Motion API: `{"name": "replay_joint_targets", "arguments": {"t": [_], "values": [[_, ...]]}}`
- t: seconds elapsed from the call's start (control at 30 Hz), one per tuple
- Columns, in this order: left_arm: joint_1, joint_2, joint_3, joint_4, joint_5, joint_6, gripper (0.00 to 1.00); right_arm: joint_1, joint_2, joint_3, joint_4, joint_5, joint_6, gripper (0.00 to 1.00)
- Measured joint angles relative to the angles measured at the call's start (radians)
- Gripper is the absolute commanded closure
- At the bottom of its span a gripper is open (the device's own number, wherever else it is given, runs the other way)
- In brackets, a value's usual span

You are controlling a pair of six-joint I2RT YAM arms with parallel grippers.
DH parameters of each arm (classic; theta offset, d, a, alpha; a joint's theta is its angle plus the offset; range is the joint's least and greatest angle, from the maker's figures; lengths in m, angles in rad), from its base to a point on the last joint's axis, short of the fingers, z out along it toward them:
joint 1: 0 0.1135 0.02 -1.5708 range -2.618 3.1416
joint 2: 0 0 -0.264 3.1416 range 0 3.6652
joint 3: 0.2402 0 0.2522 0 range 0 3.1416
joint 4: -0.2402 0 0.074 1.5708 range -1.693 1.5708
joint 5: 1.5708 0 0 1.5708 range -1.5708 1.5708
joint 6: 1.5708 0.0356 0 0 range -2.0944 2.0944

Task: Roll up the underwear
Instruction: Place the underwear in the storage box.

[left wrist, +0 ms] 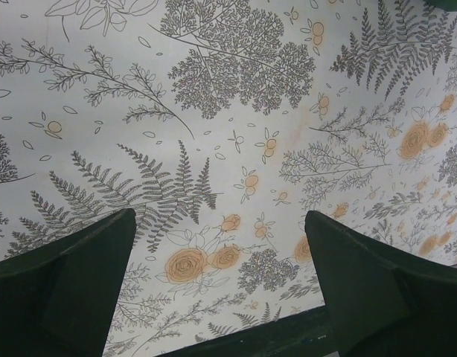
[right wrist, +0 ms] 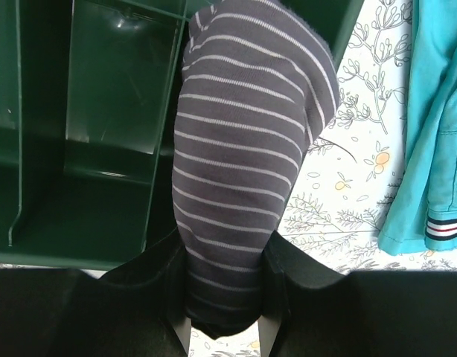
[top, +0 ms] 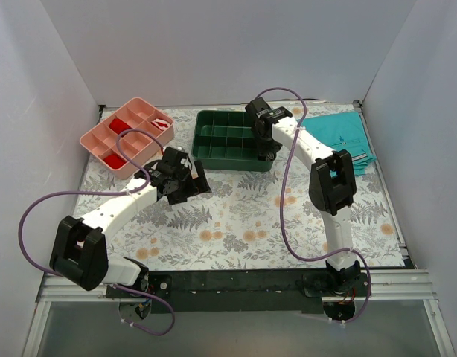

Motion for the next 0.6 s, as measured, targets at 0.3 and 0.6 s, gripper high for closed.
{"name": "replay_joint_targets", "arguments": {"t": [0.3,0.6], "values": [[0.007,0.000,-0.005,0.001,0.000,0.003,0.02,0.001,0.004,-0.015,0.049,-0.015,0.019,0.99],[0.008,0.000,-0.012,0.000,-0.001,0.003,0.02,0.001,-0.010,-0.177,0.206,-0.003,0.073,0.99]]}}
